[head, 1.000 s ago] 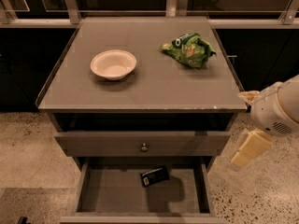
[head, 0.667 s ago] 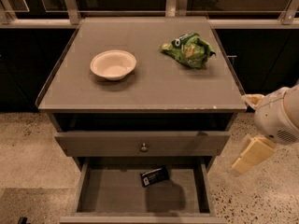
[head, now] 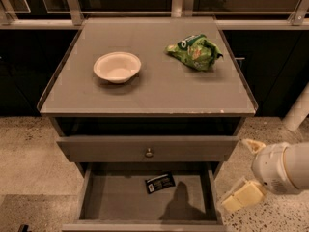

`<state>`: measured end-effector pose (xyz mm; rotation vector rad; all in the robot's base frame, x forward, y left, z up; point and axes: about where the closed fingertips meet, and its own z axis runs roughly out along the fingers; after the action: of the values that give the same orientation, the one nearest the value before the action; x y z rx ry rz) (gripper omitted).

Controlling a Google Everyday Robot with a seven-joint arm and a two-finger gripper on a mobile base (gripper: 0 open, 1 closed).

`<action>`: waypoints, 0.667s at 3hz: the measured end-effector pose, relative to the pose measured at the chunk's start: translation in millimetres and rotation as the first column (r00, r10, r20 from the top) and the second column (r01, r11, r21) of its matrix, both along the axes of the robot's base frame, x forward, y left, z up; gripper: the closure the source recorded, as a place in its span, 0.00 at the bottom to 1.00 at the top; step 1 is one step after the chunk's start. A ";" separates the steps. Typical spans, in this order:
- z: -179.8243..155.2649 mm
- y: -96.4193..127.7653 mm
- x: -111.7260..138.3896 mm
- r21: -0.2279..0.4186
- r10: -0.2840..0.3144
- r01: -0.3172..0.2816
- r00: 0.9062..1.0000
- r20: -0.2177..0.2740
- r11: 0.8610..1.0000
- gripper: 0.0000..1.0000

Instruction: Pick rxbar chocolate from middle drawer and place on counter

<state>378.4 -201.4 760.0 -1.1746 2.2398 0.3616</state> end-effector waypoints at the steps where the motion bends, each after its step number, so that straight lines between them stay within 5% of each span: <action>1: -46.7 16.4 -1.7 0.079 -0.001 0.007 0.997 -0.073 0.997 0.00; 2: -54.0 17.4 -1.9 0.090 -0.001 0.009 0.996 -0.086 0.996 0.00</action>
Offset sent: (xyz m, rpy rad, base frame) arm -0.0016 0.0149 -0.0427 0.0731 0.0664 -0.0046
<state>376.5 -184.0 706.1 -1.1259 2.2736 0.5146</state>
